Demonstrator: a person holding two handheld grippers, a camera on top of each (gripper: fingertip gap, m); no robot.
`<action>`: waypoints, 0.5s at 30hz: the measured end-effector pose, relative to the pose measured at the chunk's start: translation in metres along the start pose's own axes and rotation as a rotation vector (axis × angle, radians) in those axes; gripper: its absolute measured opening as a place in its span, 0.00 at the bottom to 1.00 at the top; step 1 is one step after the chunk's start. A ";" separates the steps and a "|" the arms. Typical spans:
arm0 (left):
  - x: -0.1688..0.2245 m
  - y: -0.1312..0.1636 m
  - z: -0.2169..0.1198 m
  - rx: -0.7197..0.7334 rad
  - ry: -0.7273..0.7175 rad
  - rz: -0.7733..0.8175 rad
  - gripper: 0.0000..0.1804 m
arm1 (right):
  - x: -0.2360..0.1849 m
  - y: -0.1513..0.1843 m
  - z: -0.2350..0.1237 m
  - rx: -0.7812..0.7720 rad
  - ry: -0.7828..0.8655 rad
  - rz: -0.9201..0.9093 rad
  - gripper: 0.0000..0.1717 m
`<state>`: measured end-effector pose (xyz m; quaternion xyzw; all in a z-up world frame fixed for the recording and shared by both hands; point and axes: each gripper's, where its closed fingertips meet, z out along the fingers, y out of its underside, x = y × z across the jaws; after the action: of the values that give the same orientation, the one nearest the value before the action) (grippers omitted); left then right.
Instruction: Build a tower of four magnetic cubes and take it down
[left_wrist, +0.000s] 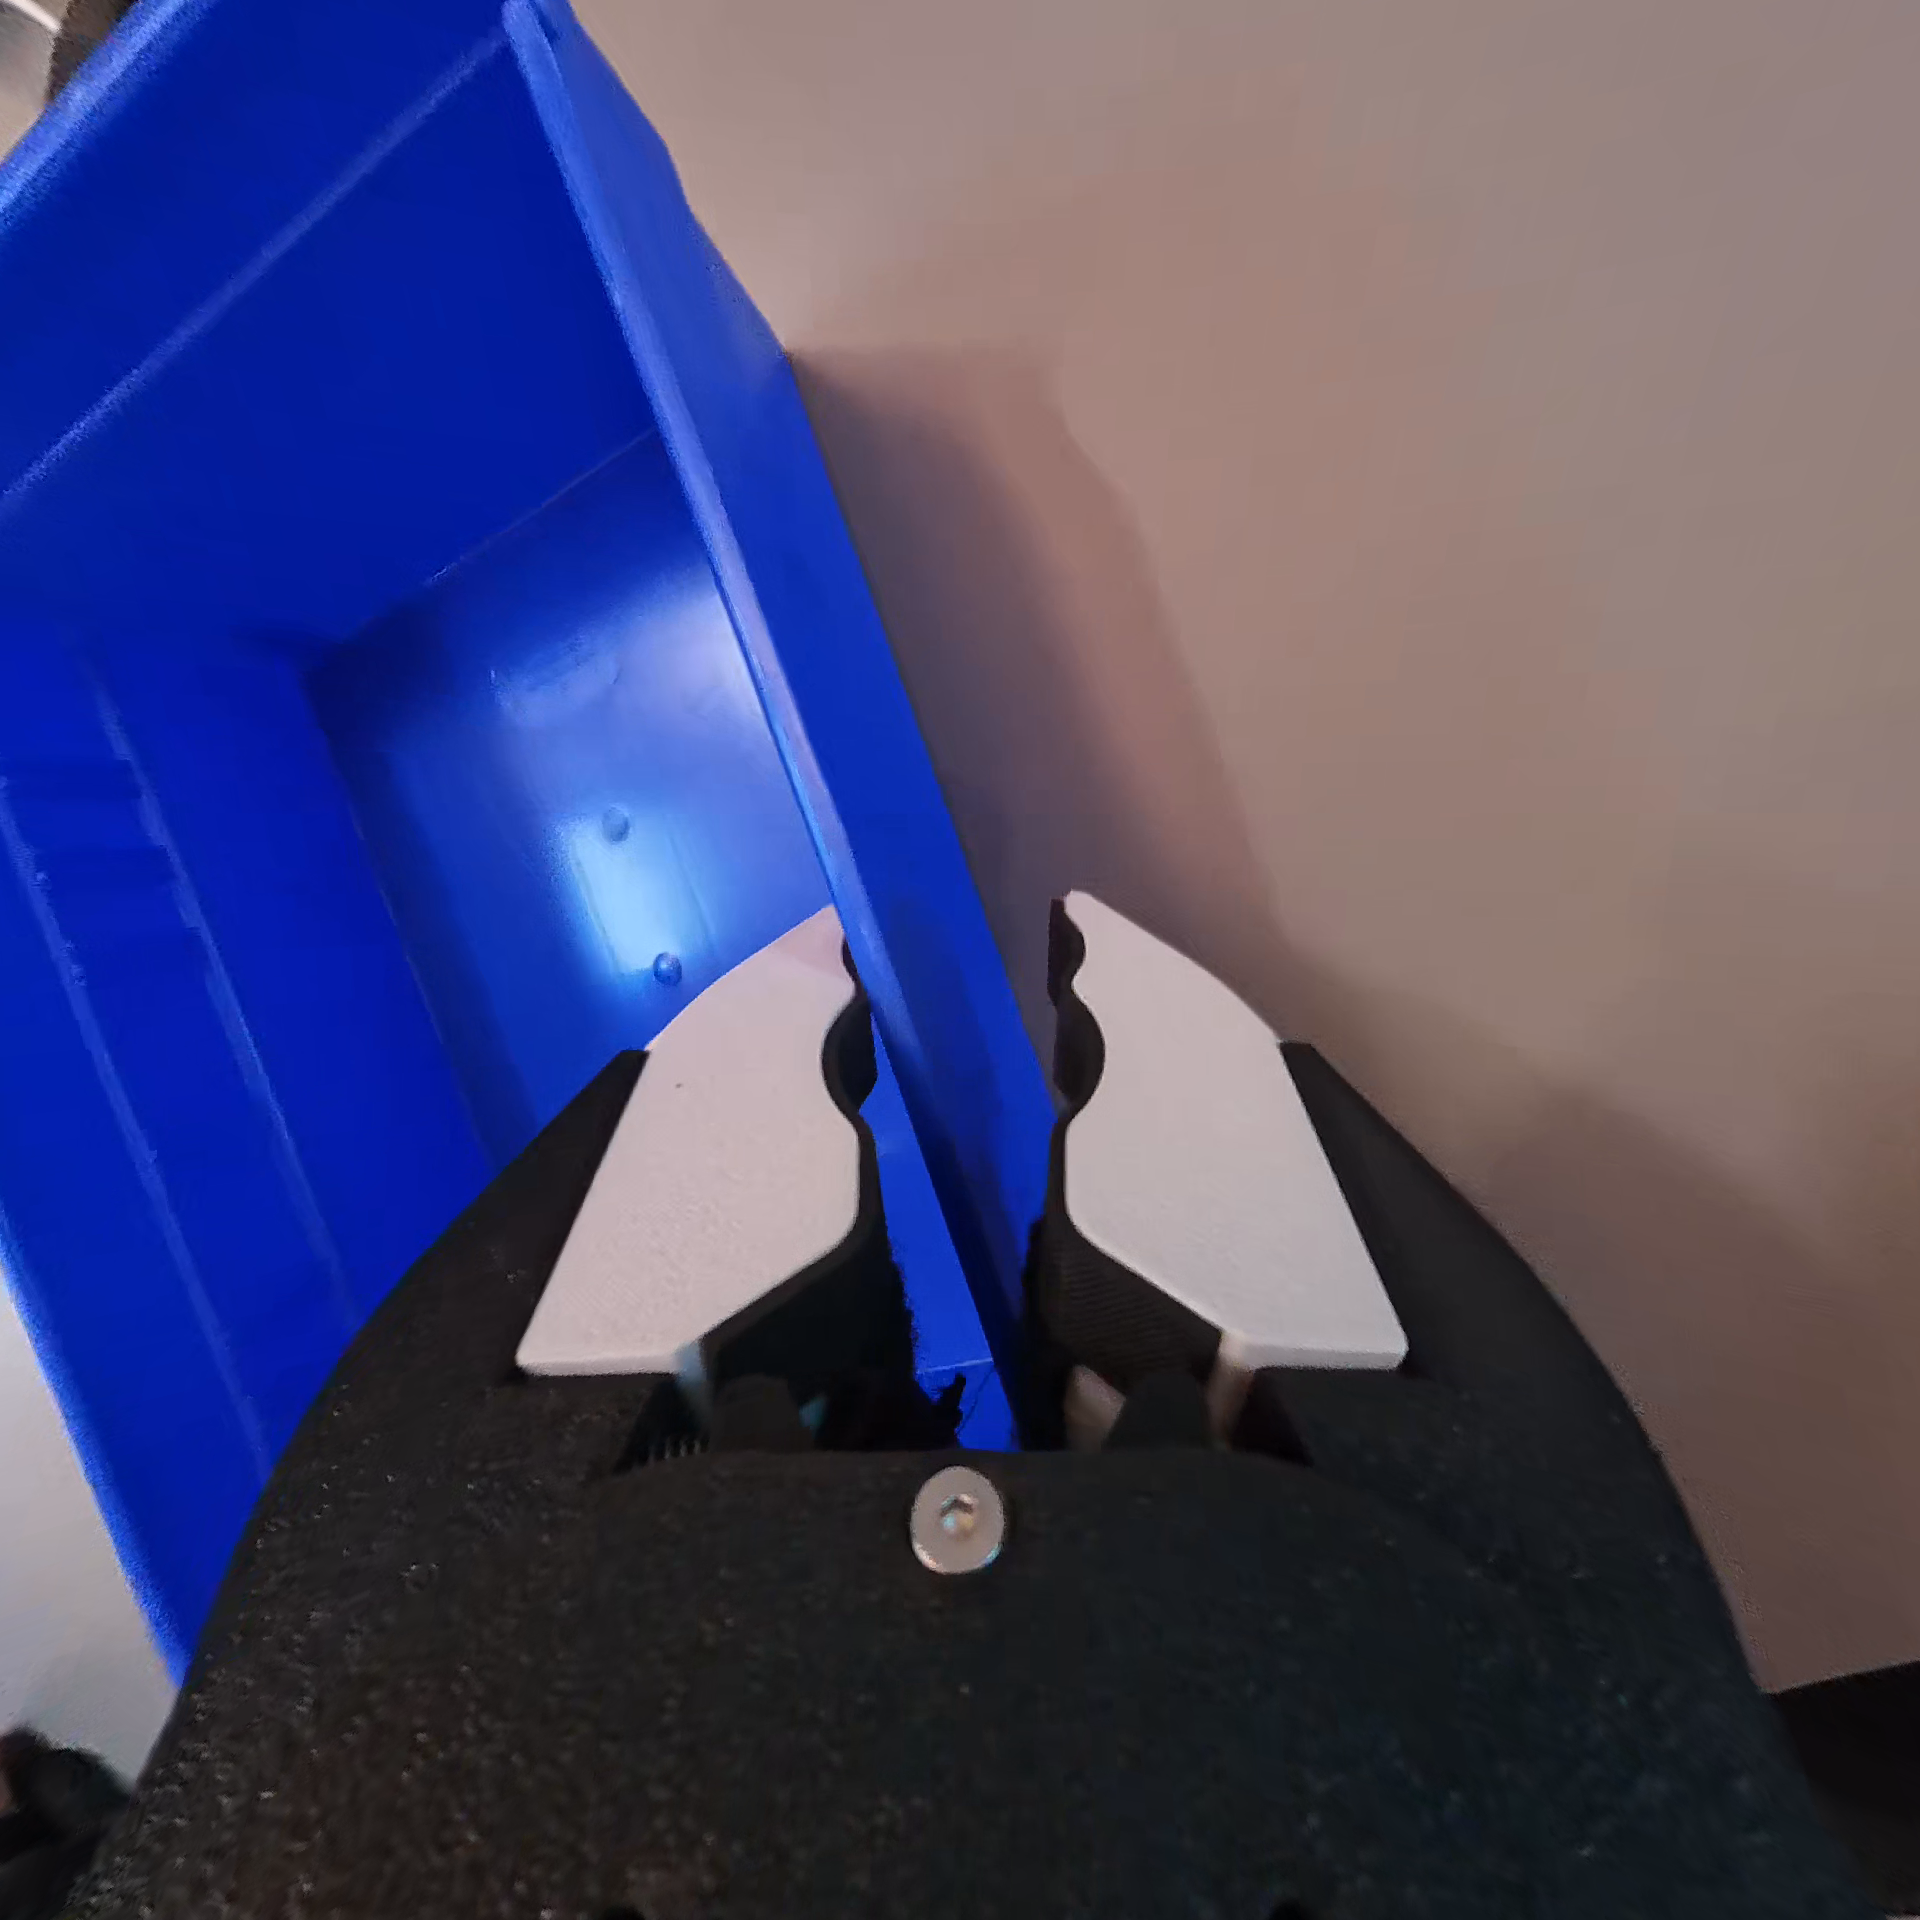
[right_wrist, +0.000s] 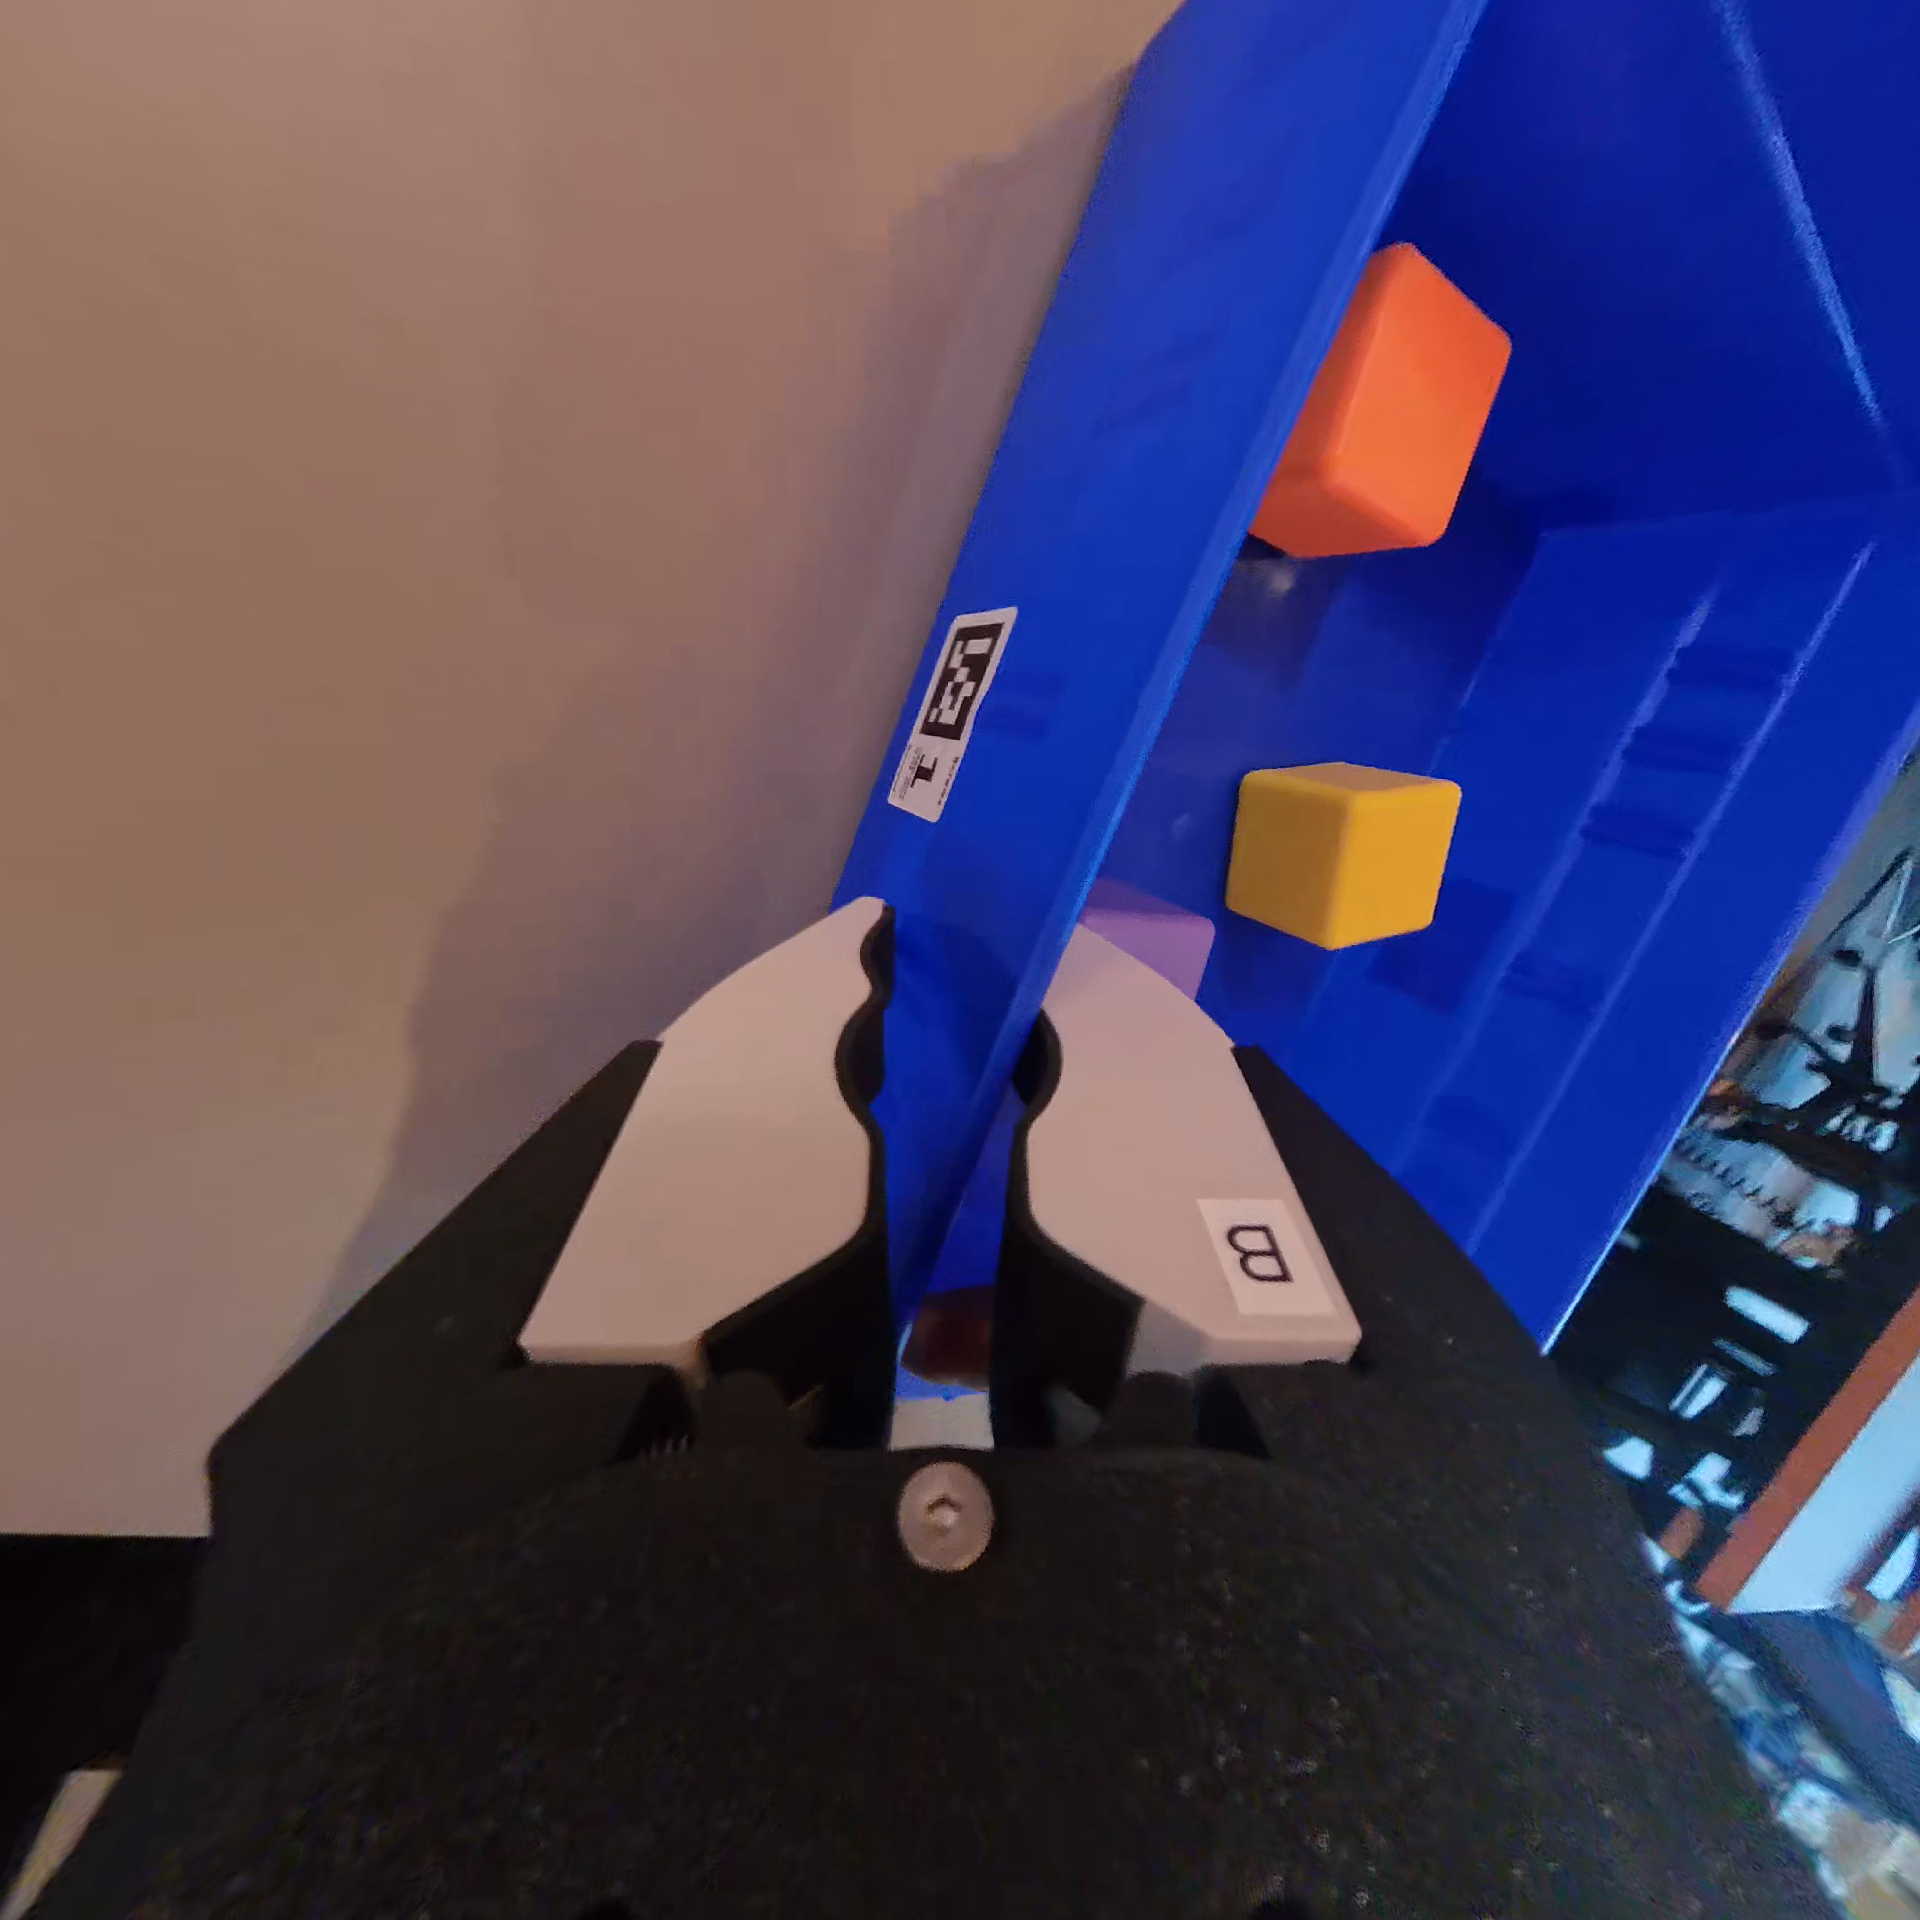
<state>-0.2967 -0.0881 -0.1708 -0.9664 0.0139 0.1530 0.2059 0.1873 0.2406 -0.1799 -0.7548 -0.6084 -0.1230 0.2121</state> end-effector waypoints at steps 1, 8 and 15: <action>-0.001 0.001 0.000 -0.014 -0.014 0.025 0.16 | -0.003 0.000 -0.001 0.011 0.001 -0.030 0.12; -0.005 -0.007 0.003 -0.054 -0.041 0.223 0.10 | -0.034 -0.004 -0.017 0.150 -0.024 -0.296 0.12; 0.008 -0.032 0.011 0.027 0.039 0.394 0.08 | -0.083 -0.012 -0.042 0.354 -0.041 -0.668 0.13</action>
<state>-0.2894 -0.0543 -0.1701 -0.9450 0.2090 0.1713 0.1845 0.1597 0.1504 -0.1779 -0.4687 -0.8370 -0.0630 0.2752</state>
